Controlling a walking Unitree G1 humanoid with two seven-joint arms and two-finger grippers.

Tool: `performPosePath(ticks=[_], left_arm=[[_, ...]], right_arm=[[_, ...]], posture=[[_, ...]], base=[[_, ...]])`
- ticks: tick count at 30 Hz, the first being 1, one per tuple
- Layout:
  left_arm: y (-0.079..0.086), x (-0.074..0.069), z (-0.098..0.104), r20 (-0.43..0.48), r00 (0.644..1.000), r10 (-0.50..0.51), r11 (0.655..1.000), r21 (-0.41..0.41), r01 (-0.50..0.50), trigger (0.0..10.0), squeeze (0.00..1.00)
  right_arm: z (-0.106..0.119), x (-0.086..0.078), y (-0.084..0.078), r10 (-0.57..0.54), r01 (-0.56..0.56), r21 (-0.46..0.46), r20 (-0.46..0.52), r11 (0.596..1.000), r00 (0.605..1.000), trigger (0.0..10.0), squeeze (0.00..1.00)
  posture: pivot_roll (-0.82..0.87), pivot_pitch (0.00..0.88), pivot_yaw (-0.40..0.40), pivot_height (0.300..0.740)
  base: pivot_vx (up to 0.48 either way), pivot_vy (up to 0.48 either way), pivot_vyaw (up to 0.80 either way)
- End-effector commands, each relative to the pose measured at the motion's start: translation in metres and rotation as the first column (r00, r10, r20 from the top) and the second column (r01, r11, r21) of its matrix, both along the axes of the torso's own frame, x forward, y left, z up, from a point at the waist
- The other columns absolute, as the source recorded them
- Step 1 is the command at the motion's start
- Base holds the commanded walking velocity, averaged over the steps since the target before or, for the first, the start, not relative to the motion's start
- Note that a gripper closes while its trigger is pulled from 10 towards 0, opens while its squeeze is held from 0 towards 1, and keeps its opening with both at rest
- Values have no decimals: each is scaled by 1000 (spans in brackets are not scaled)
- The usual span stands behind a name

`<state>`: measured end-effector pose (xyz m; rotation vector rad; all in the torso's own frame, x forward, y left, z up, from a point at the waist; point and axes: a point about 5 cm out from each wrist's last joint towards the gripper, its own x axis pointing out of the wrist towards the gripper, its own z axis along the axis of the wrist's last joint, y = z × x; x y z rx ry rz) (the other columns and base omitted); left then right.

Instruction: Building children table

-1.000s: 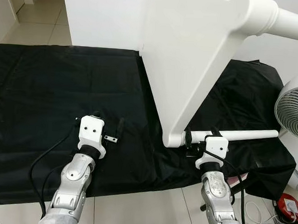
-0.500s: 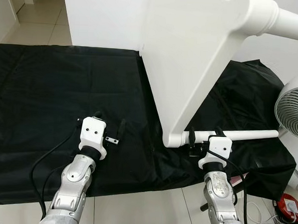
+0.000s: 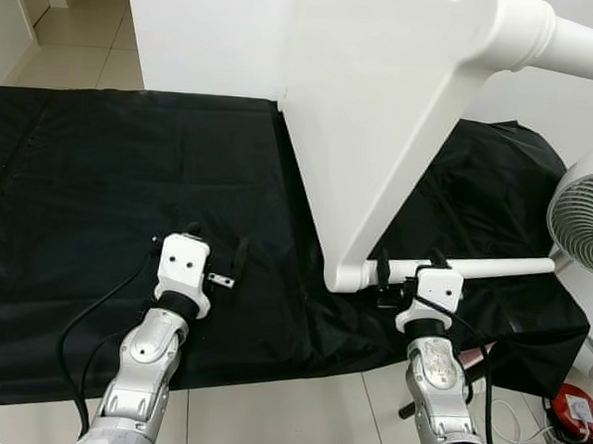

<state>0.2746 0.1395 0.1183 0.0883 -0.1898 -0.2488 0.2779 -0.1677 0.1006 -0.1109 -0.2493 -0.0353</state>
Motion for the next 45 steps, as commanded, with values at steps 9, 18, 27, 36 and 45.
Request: performPosePath(ticks=[9,18,27,36,45], left_arm=[[2,-5,-4,-8,1000,-14,1000,6,14,10000,0],[3,-5,-3,-5,1000,-25,1000,17,25,10000,0],[2,-8,-3,0,999,-33,999,15,33,10000,0],[3,-14,-2,9,1000,-28,1000,-3,28,10000,0],[3,-15,-2,9,1000,-26,1000,-11,26,10000,0]], right_arm=[[0,1,-3,-1,1,-10,-1,1000,1000,10000,0],[0,1,-4,-3,3,-16,0,1000,1000,10000,0],[0,-1,-2,3,-3,-22,4,1000,1000,10000,0],[-1,-7,-5,-4,4,-29,-5,1000,1000,10000,0],[-1,-6,-4,-3,3,-25,-7,1000,1000,10000,0]], posture=[[33,0,-74,740],[34,0,-77,740],[31,0,-75,740],[31,0,-81,740],[31,1,-81,740]], base=[[0,0,0],[0,0,0],[0,0,0],[0,-53,0],[0,-295,0]])
